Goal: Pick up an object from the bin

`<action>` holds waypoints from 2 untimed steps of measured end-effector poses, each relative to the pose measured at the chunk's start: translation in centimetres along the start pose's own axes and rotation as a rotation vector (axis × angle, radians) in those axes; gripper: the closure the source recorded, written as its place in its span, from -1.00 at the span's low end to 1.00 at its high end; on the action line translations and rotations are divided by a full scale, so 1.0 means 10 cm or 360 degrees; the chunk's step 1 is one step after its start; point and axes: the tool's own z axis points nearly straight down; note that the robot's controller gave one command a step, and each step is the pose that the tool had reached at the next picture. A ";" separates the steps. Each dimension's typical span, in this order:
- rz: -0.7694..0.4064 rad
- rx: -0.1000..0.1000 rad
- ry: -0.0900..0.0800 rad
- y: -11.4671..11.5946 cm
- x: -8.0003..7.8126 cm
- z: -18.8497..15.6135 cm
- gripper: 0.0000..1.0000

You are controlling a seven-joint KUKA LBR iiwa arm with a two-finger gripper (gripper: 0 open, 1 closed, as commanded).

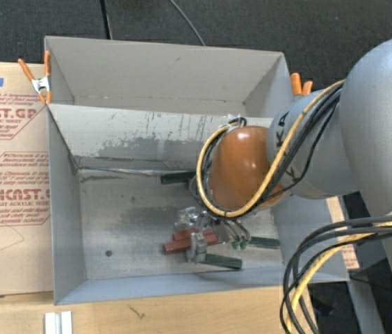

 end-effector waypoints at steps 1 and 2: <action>0.0022 0.0008 -0.0008 0.14 -0.20 -1.84 1.00; 0.0022 0.0007 -0.0004 0.14 -0.20 -1.82 1.00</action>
Offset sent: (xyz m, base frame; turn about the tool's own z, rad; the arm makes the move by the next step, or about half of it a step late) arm 0.0000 0.0000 0.0000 0.0000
